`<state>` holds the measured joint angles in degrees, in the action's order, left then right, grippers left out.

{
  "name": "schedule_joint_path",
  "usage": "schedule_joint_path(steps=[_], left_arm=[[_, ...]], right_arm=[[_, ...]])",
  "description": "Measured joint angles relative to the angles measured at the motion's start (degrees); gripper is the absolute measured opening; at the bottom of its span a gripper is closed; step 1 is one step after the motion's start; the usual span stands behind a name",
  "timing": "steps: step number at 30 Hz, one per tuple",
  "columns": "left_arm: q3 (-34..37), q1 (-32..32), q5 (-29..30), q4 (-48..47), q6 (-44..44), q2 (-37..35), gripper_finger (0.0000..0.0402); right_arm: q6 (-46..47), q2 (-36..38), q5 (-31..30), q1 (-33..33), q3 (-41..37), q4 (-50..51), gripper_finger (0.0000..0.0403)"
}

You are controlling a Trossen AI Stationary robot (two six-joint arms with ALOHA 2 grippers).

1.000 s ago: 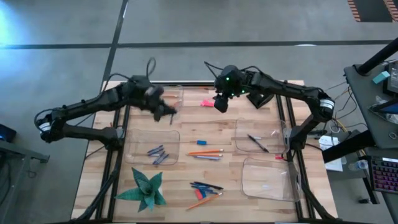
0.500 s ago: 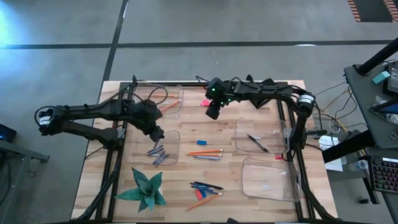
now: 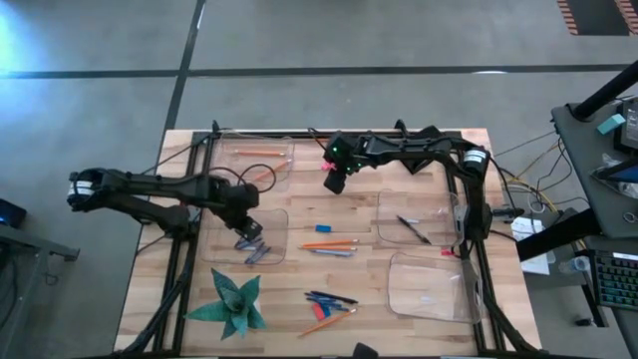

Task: Sort crayons/erasers/pens/pencils in bins
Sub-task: Put the blue crayon into the middle left transparent bin

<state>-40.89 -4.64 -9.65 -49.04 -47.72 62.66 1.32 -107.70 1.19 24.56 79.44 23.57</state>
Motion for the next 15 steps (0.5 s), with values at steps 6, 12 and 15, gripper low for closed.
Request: schedule_joint_path(steps=[6, 12, 15], left_arm=[[0.3, 0.2, 1.9, 0.1, 0.1, 2.9, 0.0013], [0.3, 3.1, 3.6, 0.8, 11.1, 7.8, 0.0013], [0.3, 4.5, 4.5, 0.8, 16.1, 10.5, 0.0013]], right_arm=[[-1.2, 0.0, -1.6, 0.5, 0.0, -1.6, 0.0167], [-1.3, -0.3, -1.8, 1.4, 0.0, -1.6, 0.0167], [-1.3, -0.3, -1.8, 2.0, 0.0, -1.6, 0.0167]])
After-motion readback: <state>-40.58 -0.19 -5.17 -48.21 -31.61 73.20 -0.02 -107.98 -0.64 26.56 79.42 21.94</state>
